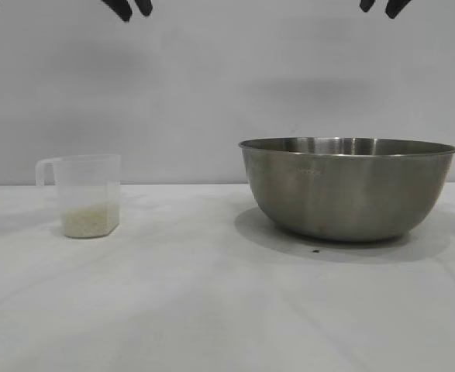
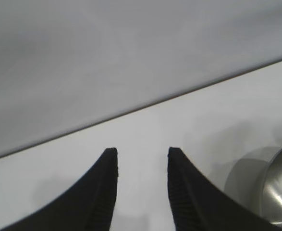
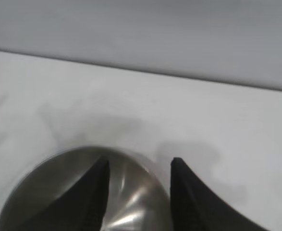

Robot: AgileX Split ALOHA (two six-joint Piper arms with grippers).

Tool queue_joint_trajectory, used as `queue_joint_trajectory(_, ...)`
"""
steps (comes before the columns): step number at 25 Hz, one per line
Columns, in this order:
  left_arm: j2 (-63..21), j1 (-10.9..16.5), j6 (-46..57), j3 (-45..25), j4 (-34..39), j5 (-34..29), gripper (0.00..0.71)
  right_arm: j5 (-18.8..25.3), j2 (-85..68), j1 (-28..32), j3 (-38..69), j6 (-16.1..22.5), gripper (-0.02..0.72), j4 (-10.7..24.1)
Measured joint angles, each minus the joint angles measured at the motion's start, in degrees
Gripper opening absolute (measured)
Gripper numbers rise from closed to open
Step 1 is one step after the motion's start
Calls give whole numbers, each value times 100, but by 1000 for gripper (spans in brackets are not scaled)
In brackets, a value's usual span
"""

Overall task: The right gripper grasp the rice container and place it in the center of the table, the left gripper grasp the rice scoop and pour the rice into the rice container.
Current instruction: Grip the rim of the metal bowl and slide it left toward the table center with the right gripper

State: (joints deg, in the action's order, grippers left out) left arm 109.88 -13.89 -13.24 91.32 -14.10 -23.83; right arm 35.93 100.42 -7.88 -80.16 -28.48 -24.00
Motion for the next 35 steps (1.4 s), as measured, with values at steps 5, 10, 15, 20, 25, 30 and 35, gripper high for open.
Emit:
queue_joint_trajectory(5, -558, 0, -120, -2232, -185, 2004, 256, -620, 12, -25, 784, -429, 298, -448)
queue_joint_trajectory(10, -711, -14, -162, -2858, -89, 2354, 256, -373, 99, -36, 830, -333, 298, -303)
queue_joint_trajectory(15, -724, -81, -162, -2882, 118, 2431, 256, -202, 181, -36, 877, 104, 298, 196)
queue_joint_trajectory(20, -724, -91, -166, -2882, 154, 2431, 256, -113, 456, -44, 877, 849, 298, 993)
queue_joint_trajectory(25, -724, -91, -166, -2882, 157, 2431, 256, -86, 687, -12, 877, 934, 298, 1042)
queue_joint_trajectory(30, -724, -91, -166, -2882, 157, 2431, 256, -112, 885, -12, 877, 943, 298, 1102)
queue_joint_trajectory(35, -724, -91, -166, -2882, 157, 2431, 256, -123, 1163, -12, 877, 943, 118, 1126)
